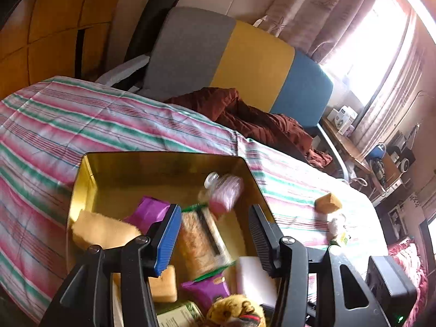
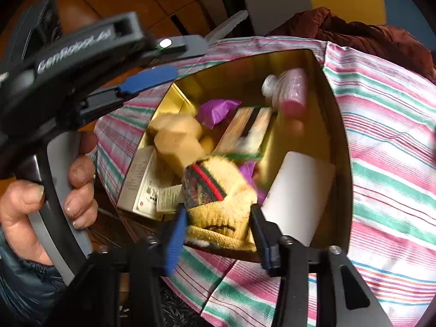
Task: Organize objects
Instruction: 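Carry cracker bar and yellow glove into the gold tray and open both, then lift both tools out of the tray and move back to the remaining items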
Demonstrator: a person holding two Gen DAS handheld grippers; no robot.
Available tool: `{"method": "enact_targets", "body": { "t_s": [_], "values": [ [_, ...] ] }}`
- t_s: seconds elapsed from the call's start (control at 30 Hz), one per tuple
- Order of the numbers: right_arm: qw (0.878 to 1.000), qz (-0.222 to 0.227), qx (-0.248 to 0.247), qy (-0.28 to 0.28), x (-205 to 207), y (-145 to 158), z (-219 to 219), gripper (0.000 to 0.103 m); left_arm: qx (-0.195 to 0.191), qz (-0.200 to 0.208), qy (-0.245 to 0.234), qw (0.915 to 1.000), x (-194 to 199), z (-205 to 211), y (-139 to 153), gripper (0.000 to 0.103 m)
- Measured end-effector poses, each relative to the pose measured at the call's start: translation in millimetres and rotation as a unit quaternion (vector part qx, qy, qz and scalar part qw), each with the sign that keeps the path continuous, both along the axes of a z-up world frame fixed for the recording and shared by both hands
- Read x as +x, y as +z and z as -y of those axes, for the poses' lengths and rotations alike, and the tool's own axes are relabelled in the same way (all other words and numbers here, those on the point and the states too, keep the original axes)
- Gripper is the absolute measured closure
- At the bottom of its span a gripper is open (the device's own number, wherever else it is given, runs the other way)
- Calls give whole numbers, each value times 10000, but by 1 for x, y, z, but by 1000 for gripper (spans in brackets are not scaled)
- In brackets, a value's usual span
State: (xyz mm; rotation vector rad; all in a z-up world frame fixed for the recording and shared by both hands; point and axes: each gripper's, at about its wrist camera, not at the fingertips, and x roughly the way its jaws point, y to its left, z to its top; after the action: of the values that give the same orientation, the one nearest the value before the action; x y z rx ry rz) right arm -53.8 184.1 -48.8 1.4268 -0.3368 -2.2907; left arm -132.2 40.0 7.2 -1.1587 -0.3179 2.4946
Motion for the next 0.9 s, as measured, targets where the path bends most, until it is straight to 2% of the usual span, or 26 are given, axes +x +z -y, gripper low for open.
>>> {"method": "enact_targets", "body": {
  "t_s": [0.1,0.23,0.6,0.9],
  "values": [
    [10000,-12,1,-40,2,0,-1,35,-83,-23,91,9999,12,11,-2,51],
    [9998,-100,-42,-136,5,6,-7,27,-222,-27,239,9995,26,21,-5,51],
    [9974,-455,-121,-540,26,26,-21,15,-865,-448,487,9941,74,38,-3,51],
    [9883,-1131,595,-832,37,42,-14,11,-1199,-702,626,9883,96,38,2,51]
  ]
}}
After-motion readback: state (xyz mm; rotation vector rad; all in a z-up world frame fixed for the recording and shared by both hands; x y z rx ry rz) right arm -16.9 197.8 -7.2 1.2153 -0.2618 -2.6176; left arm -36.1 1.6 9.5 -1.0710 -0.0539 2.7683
